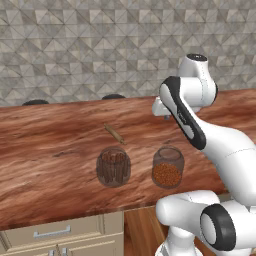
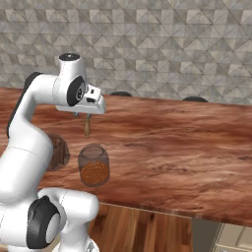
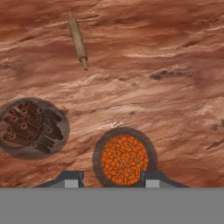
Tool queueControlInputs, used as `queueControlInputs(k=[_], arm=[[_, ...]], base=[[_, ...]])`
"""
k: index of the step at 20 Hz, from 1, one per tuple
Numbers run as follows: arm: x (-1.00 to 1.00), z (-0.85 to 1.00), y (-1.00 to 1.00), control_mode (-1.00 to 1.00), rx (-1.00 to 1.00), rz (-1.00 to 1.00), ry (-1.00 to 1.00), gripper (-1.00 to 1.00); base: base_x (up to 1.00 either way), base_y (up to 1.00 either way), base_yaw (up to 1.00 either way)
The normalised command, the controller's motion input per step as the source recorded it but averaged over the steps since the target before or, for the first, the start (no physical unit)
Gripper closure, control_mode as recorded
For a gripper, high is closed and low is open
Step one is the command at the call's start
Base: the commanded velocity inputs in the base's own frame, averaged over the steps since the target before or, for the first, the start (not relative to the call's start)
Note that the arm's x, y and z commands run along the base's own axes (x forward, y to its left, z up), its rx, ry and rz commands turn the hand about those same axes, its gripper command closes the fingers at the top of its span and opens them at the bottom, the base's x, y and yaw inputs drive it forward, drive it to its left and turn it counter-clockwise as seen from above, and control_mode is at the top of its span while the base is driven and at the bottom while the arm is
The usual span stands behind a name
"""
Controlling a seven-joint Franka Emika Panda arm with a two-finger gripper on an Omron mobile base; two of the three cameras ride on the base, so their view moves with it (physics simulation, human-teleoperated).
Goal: Pick the jar and jar from the dining table and place them in the open cabinet. Close the cabinet after placing the objects.
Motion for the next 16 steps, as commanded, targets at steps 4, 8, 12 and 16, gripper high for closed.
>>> queueControlInputs(k=[4, 8, 12, 16], arm=[[-0.05, 0.0, 0.01, -1.0, 0.0, 0.0, -0.02, -1.0], [0.04, -0.22, 0.03, -1.0, 0.01, 0.01, 0.09, -1.0], [0.0, -0.3, 0.01, -1.0, 0.06, 0.03, 0.1, -1.0], [0.03, -0.18, 0.06, -1.0, 0.11, 0.0, 0.08, -1.0]], base=[[0.0, 0.0, 0.0], [0.0, 0.0, 0.0], [0.0, 0.0, 0.0], [0.0, 0.0, 0.0]])
